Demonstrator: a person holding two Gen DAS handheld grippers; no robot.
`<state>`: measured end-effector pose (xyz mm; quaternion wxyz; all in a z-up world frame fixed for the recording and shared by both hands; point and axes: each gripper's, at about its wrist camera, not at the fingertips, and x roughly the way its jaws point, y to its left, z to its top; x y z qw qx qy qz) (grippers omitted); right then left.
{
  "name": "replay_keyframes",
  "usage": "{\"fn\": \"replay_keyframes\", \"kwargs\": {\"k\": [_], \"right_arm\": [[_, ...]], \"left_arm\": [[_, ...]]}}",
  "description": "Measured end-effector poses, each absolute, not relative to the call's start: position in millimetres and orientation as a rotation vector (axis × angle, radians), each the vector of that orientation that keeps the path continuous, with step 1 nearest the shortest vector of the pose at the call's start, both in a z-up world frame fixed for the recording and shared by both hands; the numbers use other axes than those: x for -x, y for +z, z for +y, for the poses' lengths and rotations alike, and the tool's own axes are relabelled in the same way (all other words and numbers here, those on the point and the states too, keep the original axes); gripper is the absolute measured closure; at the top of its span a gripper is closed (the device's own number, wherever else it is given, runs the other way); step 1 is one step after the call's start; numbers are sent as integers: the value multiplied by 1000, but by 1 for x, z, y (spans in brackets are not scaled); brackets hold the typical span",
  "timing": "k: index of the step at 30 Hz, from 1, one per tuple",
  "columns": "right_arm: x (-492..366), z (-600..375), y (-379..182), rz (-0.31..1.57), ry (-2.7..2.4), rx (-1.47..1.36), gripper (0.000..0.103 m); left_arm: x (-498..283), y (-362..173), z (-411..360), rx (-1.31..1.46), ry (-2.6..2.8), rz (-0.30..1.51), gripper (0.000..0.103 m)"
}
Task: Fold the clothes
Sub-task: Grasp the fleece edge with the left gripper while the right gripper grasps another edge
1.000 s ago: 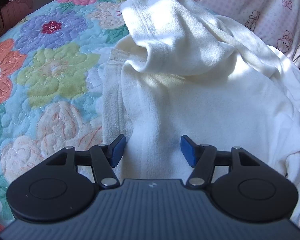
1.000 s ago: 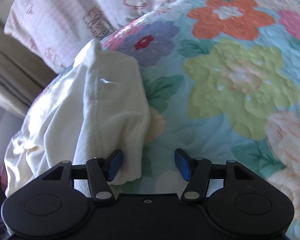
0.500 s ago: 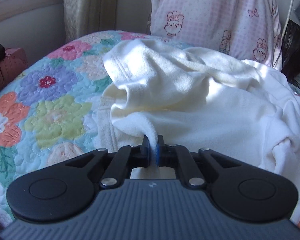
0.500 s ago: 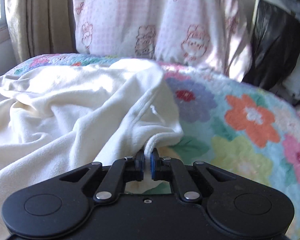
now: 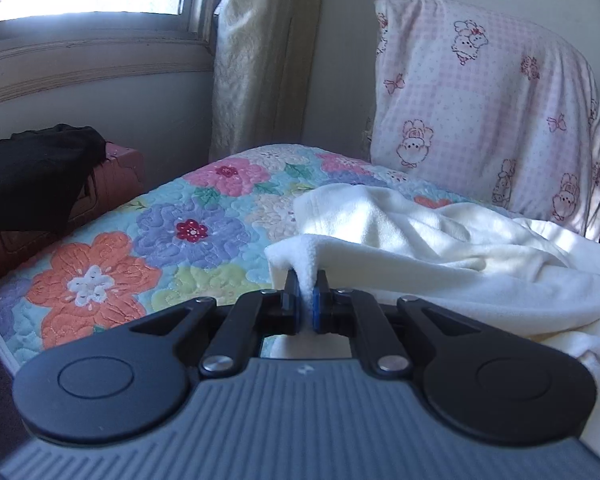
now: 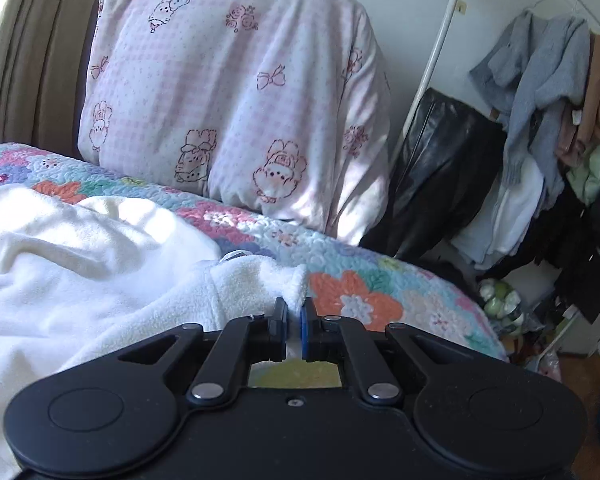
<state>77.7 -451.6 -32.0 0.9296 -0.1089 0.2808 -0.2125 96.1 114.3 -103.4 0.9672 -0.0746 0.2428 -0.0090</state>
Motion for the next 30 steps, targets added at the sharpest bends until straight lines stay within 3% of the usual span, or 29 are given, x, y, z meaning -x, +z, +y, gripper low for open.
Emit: {"fn": "replay_keyframes", "kwargs": {"k": [7, 8, 9, 11, 13, 15, 17, 22, 25, 30], "right_arm": [[-114, -463, -43, 645, -511, 319, 94], [-119, -463, -51, 670, -529, 327, 84], [-120, -463, -59, 690, -568, 336, 65], [-115, -462, -73, 725, -605, 307, 46], [-104, -463, -85, 753, -598, 231, 46], [-87, -463, -88, 780, -550, 124, 46], [-64, -465, -91, 789, -480, -18, 45], [-24, -474, -111, 801, -225, -448, 45], [-24, -461, -134, 861, -131, -512, 41], [-38, -422, -164, 932, -58, -394, 28]], "left_arm": [[-118, -132, 116, 155, 64, 592, 97], [-123, -138, 114, 148, 65, 634, 96], [-127, -146, 114, 169, 51, 700, 96], [-130, -159, 122, 264, 25, 826, 96], [-126, -169, 134, 393, -22, 906, 95], [-122, -168, 140, 437, -70, 909, 89], [-120, -165, 138, 429, -113, 910, 74], [-120, -166, 124, 418, -226, 949, 68], [-121, -173, 112, 410, -262, 987, 56], [-120, -181, 88, 311, -304, 1021, 60]]}}
